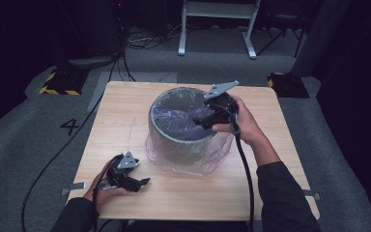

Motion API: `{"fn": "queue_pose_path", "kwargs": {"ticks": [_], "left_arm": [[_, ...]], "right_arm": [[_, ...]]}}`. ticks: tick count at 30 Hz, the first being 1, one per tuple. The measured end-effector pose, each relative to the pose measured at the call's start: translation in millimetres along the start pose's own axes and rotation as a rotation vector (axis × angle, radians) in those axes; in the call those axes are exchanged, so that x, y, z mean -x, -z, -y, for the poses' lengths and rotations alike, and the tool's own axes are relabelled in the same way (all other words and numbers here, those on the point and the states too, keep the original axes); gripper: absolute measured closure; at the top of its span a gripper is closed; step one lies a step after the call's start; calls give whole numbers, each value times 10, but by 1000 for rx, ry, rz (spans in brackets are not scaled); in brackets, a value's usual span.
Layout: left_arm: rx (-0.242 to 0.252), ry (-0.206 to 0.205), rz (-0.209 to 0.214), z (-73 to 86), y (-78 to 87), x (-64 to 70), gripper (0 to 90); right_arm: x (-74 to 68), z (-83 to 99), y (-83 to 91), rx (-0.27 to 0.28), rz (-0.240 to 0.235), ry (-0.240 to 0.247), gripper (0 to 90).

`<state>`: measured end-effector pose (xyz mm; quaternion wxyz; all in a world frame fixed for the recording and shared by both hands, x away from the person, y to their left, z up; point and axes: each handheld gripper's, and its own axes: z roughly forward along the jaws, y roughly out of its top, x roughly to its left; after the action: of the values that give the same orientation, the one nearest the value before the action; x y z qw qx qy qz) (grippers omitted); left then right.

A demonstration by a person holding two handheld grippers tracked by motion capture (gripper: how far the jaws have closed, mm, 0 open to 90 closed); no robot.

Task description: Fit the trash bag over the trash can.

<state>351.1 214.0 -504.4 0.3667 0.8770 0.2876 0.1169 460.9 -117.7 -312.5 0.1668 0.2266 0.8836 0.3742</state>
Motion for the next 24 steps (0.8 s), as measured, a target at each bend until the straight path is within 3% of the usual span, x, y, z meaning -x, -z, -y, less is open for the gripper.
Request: {"fn": "queue_pose_path", "kwargs": {"ticks": [24], "left_arm": [[0, 0, 0, 0, 0, 0, 138]], "right_arm": [[32, 295, 555, 132, 48, -7, 182]]}}
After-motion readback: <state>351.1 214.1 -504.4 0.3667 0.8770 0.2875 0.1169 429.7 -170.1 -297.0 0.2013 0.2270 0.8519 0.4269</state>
